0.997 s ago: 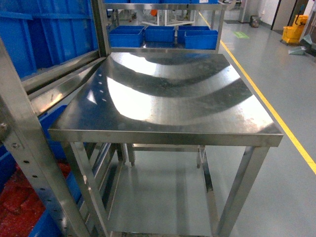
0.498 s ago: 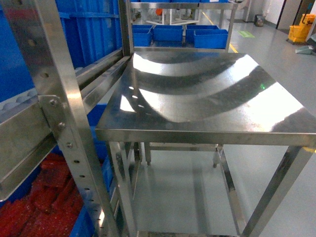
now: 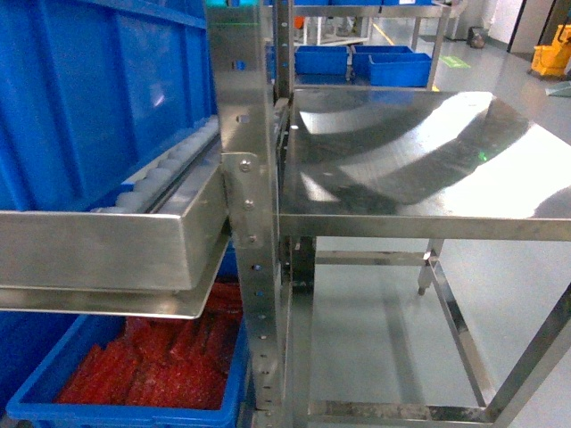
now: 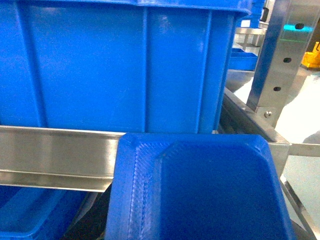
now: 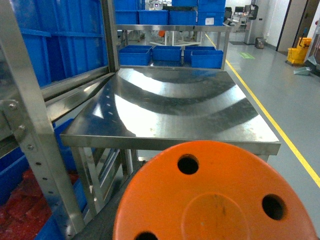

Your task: Sort blue parts and orange caps into right shelf containers

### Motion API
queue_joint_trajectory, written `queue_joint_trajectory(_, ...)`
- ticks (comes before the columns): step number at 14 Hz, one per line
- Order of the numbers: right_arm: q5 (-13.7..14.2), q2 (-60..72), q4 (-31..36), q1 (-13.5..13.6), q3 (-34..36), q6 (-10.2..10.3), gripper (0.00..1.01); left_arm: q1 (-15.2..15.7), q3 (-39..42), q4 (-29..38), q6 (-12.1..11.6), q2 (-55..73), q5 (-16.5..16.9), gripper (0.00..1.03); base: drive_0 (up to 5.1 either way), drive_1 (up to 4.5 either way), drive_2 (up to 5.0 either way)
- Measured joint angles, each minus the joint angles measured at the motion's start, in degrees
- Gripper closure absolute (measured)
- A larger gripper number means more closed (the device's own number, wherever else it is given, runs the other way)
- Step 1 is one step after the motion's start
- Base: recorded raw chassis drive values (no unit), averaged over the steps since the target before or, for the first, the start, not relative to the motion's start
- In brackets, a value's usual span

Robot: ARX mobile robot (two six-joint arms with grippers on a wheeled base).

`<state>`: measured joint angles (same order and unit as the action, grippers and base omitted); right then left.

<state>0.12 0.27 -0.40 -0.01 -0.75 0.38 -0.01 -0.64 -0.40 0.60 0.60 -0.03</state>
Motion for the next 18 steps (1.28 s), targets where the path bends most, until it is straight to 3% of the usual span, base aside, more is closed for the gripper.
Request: queue_joint_trajectory(18,-0.1,0.0,0.0,0.0,0.0,0.0,0.58,0.0,0.0,0.0,0.0,0.0,0.0,0.62,-4.9,1.40,3.4)
